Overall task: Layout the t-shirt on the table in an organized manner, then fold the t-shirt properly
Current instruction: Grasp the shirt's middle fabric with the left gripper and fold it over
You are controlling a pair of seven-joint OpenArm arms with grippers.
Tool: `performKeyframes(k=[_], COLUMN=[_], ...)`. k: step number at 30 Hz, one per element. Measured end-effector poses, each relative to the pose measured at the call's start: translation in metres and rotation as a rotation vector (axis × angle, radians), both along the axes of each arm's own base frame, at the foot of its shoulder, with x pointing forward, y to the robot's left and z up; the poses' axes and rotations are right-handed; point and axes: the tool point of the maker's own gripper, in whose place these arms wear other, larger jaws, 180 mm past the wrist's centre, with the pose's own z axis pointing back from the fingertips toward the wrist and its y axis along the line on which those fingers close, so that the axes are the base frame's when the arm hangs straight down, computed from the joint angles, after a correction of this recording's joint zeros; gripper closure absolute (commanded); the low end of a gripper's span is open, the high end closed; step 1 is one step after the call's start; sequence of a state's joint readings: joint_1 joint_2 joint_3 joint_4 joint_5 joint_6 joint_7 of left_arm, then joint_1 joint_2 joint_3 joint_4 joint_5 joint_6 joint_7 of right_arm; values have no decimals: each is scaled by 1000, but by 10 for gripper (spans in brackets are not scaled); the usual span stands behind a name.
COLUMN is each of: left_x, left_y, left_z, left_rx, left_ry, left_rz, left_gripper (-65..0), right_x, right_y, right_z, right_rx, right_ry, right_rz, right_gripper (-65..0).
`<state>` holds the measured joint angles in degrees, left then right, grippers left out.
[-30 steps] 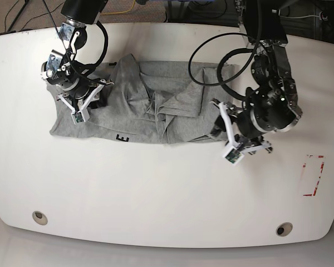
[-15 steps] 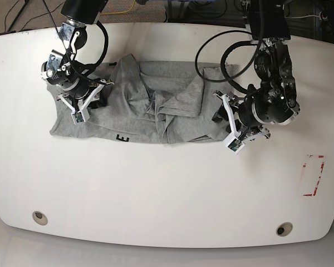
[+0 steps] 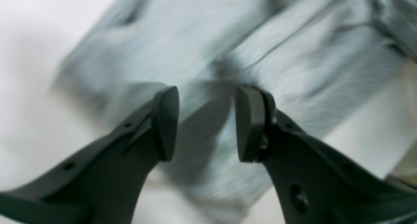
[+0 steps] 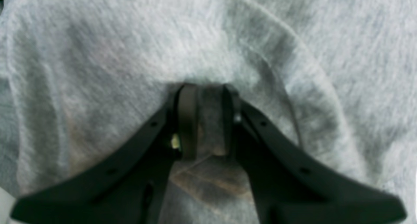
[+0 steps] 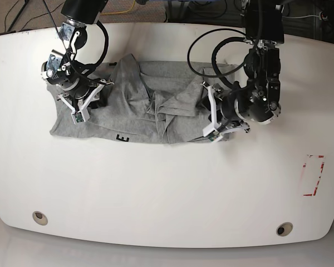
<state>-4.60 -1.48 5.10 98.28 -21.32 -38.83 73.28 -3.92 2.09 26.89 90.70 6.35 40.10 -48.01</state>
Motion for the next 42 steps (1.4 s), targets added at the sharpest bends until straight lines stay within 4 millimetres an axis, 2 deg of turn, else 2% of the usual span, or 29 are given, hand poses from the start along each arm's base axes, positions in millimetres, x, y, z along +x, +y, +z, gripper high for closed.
performKeyframes(k=[5,13,18,22,25,31,34,38,42], left_x=[-12,-34,-33,-25,-15,18,30,33,27], left_y=[-34,-47,-66,-71,-57,2,26,38,35], left_z=[15,11,30,45,49,53,56,46,29], left_rx=[-61,-15,-31,-44,-36,4,25,44,42], left_ry=[-22,33,-24,-77,-95,-129,-156,-147,-119], left_rz=[-130,-257,-332,-344,-316,-112,-35,6,15], left_gripper=[-268,-268,-268,-268,-268,-268,-268,-268,-258], right_x=[0,-1,-1,-1,-1,-1,-1,0,0], right_y=[0,0,0,0,0,0,0,0,0], right_z=[0,0,0,0,0,0,0,0,0], right_rx=[0,1,2,2,1,1,1,1,0], right_ry=[1,1,0,0,1,1,1,0,1], right_rz=[0,-1,0,-1,0,-1,-1,-1,0], right_gripper=[-124,-124,-124,-124,-124,-124,-124,-124,-124])
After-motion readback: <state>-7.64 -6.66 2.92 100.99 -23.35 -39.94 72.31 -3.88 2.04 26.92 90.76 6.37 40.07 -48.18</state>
